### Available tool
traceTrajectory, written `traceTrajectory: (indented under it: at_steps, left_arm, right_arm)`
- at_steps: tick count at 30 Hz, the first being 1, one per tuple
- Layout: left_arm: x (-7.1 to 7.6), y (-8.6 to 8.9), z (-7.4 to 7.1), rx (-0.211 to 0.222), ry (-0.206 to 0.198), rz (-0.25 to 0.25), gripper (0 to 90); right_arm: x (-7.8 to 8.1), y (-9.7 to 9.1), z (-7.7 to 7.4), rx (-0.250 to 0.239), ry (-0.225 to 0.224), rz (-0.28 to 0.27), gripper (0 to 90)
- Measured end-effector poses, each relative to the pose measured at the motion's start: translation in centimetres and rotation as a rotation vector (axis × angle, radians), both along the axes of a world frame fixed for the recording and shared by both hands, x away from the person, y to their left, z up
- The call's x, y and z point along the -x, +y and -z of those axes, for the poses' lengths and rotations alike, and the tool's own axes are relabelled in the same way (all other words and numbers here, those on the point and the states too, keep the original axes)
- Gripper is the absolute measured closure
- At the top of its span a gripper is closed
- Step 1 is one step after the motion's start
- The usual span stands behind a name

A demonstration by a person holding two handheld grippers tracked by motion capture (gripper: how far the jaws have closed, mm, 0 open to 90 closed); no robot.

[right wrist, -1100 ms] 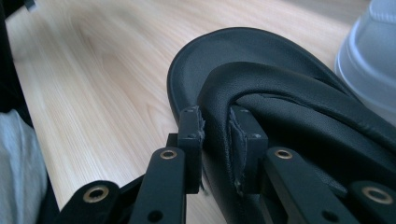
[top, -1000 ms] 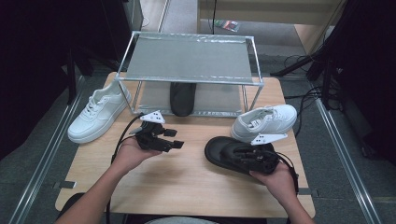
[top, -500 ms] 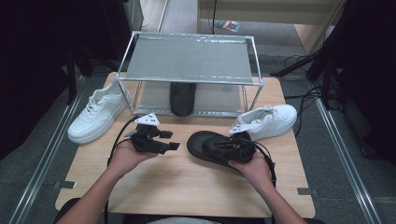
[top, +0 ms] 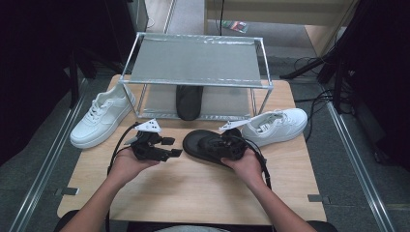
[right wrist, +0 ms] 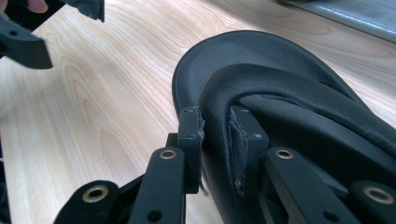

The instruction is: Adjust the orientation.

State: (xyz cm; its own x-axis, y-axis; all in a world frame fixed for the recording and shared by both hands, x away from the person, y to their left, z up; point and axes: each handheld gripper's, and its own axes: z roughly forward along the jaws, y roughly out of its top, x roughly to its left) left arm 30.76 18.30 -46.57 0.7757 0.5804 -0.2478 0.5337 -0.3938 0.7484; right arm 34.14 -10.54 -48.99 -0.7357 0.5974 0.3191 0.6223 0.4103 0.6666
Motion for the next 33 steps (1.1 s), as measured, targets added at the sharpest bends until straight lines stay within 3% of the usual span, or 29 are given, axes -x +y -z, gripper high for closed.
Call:
traceTrajectory:
  at_steps: [7, 12, 19, 25, 28, 30, 33]
  left_arm:
    - [0.0, 0.0, 0.4, 0.002, 0.013, 0.001, 40.5]
    - [-0.2, -0.2, 0.6, 0.004, 0.024, 0.001, 40.2]
    - [-0.5, -0.8, 1.0, -0.011, 0.001, -0.001, 45.0]
    - [-1.1, -1.7, 1.3, -0.03, 0.026, 0.006, 49.7]
    - [-1.3, -2.4, 1.4, -0.031, 0.03, 0.012, 55.6]
    - [-1.4, -3.0, 1.5, -0.009, 0.054, 0.022, 65.5]
    - [-1.5, -3.6, 1.5, 0.004, 0.051, 0.031, 76.3]
  right_arm:
    - [-0.5, 0.9, 0.8, 0.014, -0.007, -0.01, 75.6]
    - [-0.2, 0.7, 0.3, 0.0, -0.029, -0.018, 68.1]
    - [0.9, -1.2, -1.4, -0.036, -0.08, -0.024, 68.1]
    - [1.2, -3.2, -1.6, -0.023, -0.109, -0.001, 72.5]
    - [1.1, -3.8, -1.3, 0.001, -0.114, 0.007, 78.6]
    - [1.0, -4.0, -1.1, 0.018, -0.105, 0.007, 83.8]
    - [0.9, -4.2, -0.8, 0.039, -0.093, 0.005, 88.7]
